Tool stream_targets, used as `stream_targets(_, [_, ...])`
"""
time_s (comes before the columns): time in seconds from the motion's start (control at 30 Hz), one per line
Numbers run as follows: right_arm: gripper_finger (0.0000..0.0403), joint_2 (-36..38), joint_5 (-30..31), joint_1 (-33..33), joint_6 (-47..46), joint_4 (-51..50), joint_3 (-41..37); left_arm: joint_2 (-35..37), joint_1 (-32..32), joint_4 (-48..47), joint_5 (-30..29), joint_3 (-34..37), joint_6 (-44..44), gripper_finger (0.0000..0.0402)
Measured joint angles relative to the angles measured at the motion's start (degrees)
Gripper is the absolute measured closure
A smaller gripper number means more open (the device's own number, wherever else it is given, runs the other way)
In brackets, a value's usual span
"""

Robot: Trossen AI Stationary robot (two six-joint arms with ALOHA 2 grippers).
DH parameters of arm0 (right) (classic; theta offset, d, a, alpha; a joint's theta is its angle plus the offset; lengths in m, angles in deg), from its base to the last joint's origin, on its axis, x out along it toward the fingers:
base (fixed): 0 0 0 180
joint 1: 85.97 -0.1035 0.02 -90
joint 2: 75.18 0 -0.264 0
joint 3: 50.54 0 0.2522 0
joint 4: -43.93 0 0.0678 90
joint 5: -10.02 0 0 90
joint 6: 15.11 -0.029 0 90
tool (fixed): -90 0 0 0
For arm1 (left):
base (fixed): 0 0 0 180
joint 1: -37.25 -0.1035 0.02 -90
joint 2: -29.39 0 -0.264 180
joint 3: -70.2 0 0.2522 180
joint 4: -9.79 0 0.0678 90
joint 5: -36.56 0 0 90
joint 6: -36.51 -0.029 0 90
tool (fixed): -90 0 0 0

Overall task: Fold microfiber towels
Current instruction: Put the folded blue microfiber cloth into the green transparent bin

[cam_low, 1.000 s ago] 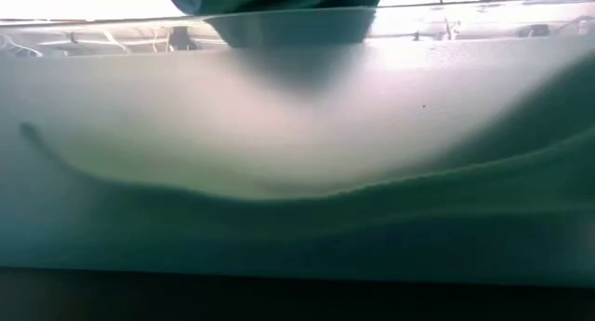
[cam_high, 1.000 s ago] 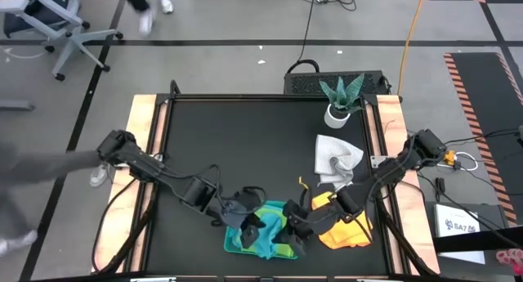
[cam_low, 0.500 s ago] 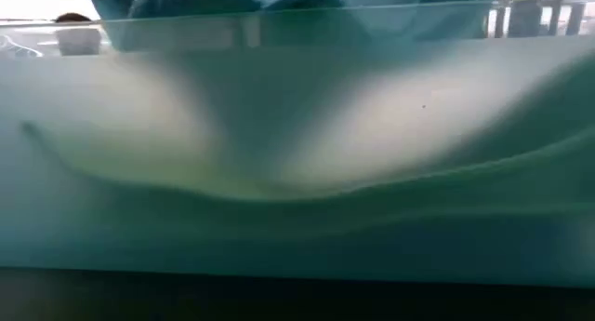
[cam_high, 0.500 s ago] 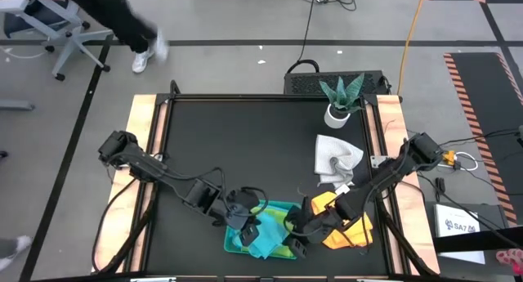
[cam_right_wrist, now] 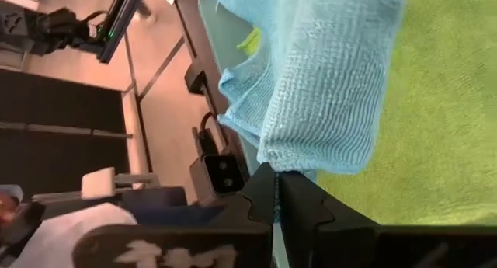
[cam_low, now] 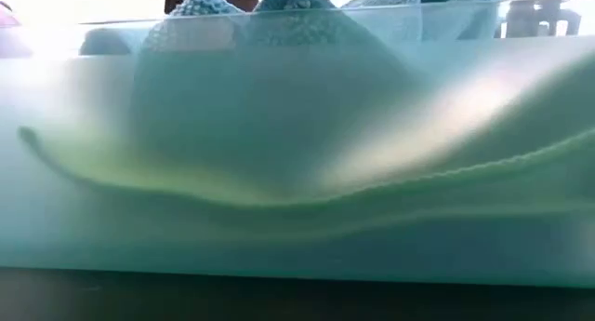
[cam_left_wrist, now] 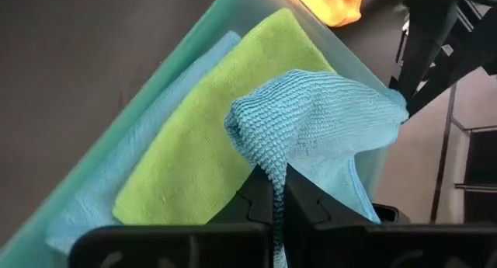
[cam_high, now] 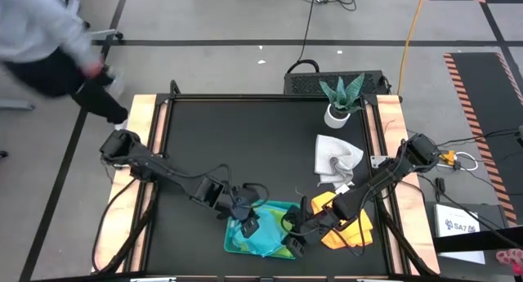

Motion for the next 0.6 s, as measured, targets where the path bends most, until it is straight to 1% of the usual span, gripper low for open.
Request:
stream_targets(0.13, [0.0403,0.0,0.4,0.5,0.4,-0.5,0.0,0.0,-1.2,1.6,0.0,0.1,-3.7,0.0394])
stream_targets(0.37, [0.0399,0.0,0.3,2.4,1.3,-7.2,0.0,-1.1,-2.6,1.0,0.0,0.0,-6.1,0.0347])
stream_targets(0.5, [0.0379,0.0,0.1,3.0,2.9,-7.6,0.0,-3.2,-2.8,1.8,0.1,0.0,-7.0,0.0330])
stream_targets(0.6, [0.0355,0.0,0.1,3.3,3.2,-8.0,0.0,-5.3,-2.9,2.2,2.3,0.0,-7.9,0.0320])
